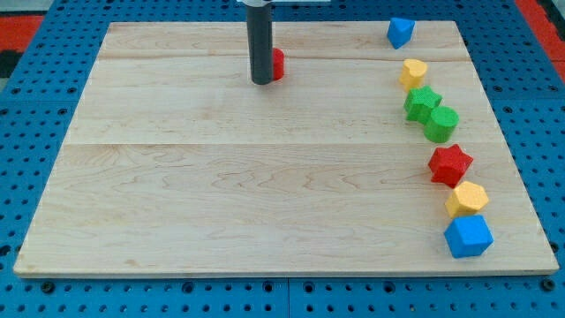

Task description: Slide the red circle towards the top center

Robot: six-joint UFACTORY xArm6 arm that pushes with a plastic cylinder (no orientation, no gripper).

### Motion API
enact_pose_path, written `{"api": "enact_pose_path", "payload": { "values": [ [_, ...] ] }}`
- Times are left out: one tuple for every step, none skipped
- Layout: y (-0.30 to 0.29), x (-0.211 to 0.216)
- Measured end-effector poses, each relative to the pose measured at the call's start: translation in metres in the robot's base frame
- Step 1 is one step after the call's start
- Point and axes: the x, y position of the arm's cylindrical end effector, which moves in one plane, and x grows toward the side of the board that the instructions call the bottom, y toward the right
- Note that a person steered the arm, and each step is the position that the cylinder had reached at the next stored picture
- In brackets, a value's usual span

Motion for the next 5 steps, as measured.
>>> {"api": "enact_pose_path", "payload": {
  "values": [
    [-0.028,-0.004],
    [-0.008,-0.004],
    [0.006,-0.019],
    [0.009,-0.026],
    [0.012,-0.03]
  ]
}}
